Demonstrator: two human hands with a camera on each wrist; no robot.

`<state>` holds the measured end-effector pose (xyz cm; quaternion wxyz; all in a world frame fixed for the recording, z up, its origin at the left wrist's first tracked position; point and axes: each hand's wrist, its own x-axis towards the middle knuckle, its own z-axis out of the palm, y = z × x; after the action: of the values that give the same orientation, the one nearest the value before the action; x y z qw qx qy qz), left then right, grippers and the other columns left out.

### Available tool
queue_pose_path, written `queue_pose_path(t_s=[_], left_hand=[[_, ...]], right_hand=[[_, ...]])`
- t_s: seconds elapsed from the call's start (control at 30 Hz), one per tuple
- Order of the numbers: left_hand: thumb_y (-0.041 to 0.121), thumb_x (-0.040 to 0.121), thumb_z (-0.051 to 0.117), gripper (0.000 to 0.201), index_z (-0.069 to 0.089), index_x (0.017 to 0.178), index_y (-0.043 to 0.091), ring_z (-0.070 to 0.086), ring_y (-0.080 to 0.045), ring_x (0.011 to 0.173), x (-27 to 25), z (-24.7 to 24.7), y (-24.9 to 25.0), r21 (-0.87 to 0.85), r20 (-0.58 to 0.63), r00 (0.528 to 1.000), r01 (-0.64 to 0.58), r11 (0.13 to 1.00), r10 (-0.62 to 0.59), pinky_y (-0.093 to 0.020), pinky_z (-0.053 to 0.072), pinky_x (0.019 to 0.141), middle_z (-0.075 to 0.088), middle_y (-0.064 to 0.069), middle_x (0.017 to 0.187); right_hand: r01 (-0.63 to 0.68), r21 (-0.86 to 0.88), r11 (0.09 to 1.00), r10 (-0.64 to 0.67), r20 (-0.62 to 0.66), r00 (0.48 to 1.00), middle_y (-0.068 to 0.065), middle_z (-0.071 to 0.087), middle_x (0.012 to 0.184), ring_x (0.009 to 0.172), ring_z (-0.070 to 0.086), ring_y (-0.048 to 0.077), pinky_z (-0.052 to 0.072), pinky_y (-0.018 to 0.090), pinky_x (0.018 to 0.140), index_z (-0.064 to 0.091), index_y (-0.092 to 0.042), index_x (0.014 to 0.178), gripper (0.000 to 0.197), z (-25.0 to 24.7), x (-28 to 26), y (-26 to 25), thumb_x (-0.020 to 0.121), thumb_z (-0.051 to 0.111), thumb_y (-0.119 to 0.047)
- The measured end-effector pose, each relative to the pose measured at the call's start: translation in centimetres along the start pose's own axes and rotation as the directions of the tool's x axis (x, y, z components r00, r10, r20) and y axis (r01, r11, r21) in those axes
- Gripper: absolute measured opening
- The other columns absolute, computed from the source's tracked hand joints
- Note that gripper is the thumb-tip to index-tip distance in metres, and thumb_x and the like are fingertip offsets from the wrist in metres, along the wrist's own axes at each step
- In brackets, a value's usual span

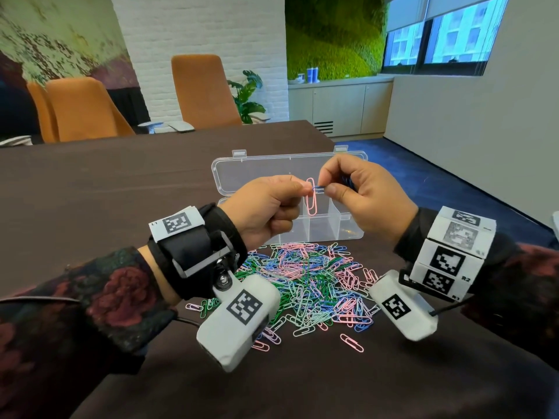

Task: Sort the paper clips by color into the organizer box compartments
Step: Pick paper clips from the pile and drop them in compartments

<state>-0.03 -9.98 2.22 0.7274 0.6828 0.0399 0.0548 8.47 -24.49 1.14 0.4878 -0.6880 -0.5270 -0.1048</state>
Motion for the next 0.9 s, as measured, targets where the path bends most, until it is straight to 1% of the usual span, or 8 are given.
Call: queue_pose_path(t_s=[0.07, 0.13, 0.27, 0.43, 0.63, 0.7, 0.8, 0.9], left_hand=[[0.007, 0.093, 0.046, 0.024, 0.049, 0.07, 0.012, 0.02, -0.004, 0.04, 0.0, 0.2, 0.0, 0.061, -0.001, 0.999, -0.043, 0.997, 0.043, -0.015, 0.012, 0.039, 0.027, 0.007, 0.049], [0.007, 0.093, 0.048, 0.023, 0.048, 0.07, 0.012, 0.021, -0.005, 0.04, -0.1, 0.3, 0.0, 0.18, 0.01, 0.996, -0.093, 0.979, 0.093, -0.014, 0.016, 0.038, 0.027, 0.007, 0.047], [0.009, 0.094, 0.051, 0.021, 0.049, 0.073, 0.011, 0.022, -0.005, 0.039, -0.4, 0.4, -0.1, 0.345, 0.022, 0.992, -0.125, 0.93, 0.125, -0.014, 0.021, 0.038, 0.029, -0.001, 0.053], [0.003, 0.092, 0.048, 0.025, 0.046, 0.068, 0.013, 0.021, -0.005, 0.039, -0.1, 0.2, 0.3, 0.208, -0.054, 0.993, -0.092, 0.974, 0.105, -0.015, 0.016, 0.037, 0.028, 0.006, 0.047], [0.004, 0.09, 0.048, 0.024, 0.046, 0.068, 0.013, 0.019, -0.005, 0.041, 0.5, -1.1, -0.2, 0.099, -0.087, 0.995, -0.047, 0.994, 0.056, -0.016, 0.012, 0.039, 0.027, 0.007, 0.05], [0.008, 0.083, 0.056, 0.022, 0.044, 0.066, 0.015, 0.021, -0.006, 0.041, 0.5, -1.7, -0.5, 0.145, -0.056, 0.998, -0.034, 0.989, 0.042, -0.014, 0.015, 0.039, 0.028, 0.008, 0.049], [0.016, 0.071, 0.061, 0.013, 0.049, 0.068, 0.014, 0.024, -0.005, 0.04, 0.0, -2.3, -0.5, 0.357, 0.077, 0.997, -0.029, 0.934, 0.002, -0.015, 0.02, 0.038, 0.033, 0.009, 0.046], [0.009, 0.082, 0.067, 0.015, 0.054, 0.074, 0.012, 0.027, -0.003, 0.04, -0.5, -1.7, -0.7, 0.523, 0.183, 0.982, -0.06, 0.85, -0.044, -0.014, 0.022, 0.04, 0.039, 0.011, 0.046]], right_hand=[[0.003, 0.007, 1.0, -0.003, -0.01, 1.0, -0.012, 0.047, 0.07, 0.063, 0.047, -0.003, 0.036, 0.006, 0.062, 0.05, -0.03, 0.079, 0.025, -0.1, 0.1, 0.0, 0.083, 0.05, -0.005], [-0.033, 0.048, 0.998, 0.033, -0.002, 0.999, -0.012, 0.044, 0.066, 0.057, 0.046, -0.004, 0.035, 0.006, 0.058, 0.051, -0.026, 0.078, 0.032, -0.3, 0.2, 0.1, 0.088, 0.051, 0.005], [-0.11, 0.126, 0.986, 0.101, 0.075, 0.992, -0.009, 0.042, 0.064, 0.052, 0.044, -0.003, 0.036, 0.008, 0.053, 0.05, -0.021, 0.078, 0.038, -0.7, 0.5, 0.5, 0.089, 0.045, 0.015], [-0.102, 0.134, 0.986, 0.075, 0.194, 0.978, -0.014, 0.05, 0.062, 0.053, 0.046, -0.004, 0.036, 0.006, 0.056, 0.052, -0.018, 0.079, 0.035, -0.6, 0.2, 0.1, 0.088, 0.046, 0.016], [-0.121, 0.123, 0.985, 0.104, 0.133, 0.986, -0.018, 0.049, 0.057, 0.051, 0.04, -0.002, 0.033, 0.008, 0.054, 0.052, -0.022, 0.078, 0.038, -0.6, -0.1, 0.5, 0.089, 0.047, 0.014], [-0.15, 0.126, 0.981, 0.138, 0.096, 0.986, -0.014, 0.048, 0.062, 0.051, 0.041, -0.002, 0.034, 0.008, 0.052, 0.052, -0.02, 0.078, 0.037, -1.0, -0.1, 0.8, 0.09, 0.046, 0.014], [-0.192, 0.158, 0.969, 0.186, 0.049, 0.981, -0.004, 0.043, 0.065, 0.047, 0.038, -0.001, 0.033, 0.009, 0.048, 0.052, -0.019, 0.078, 0.034, -1.1, -0.1, 0.9, 0.091, 0.046, 0.012], [-0.194, 0.13, 0.972, 0.191, 0.036, 0.981, -0.007, 0.042, 0.064, 0.048, 0.041, -0.004, 0.035, 0.009, 0.05, 0.051, -0.02, 0.077, 0.035, -0.6, -0.1, 0.8, 0.09, 0.046, 0.012]])
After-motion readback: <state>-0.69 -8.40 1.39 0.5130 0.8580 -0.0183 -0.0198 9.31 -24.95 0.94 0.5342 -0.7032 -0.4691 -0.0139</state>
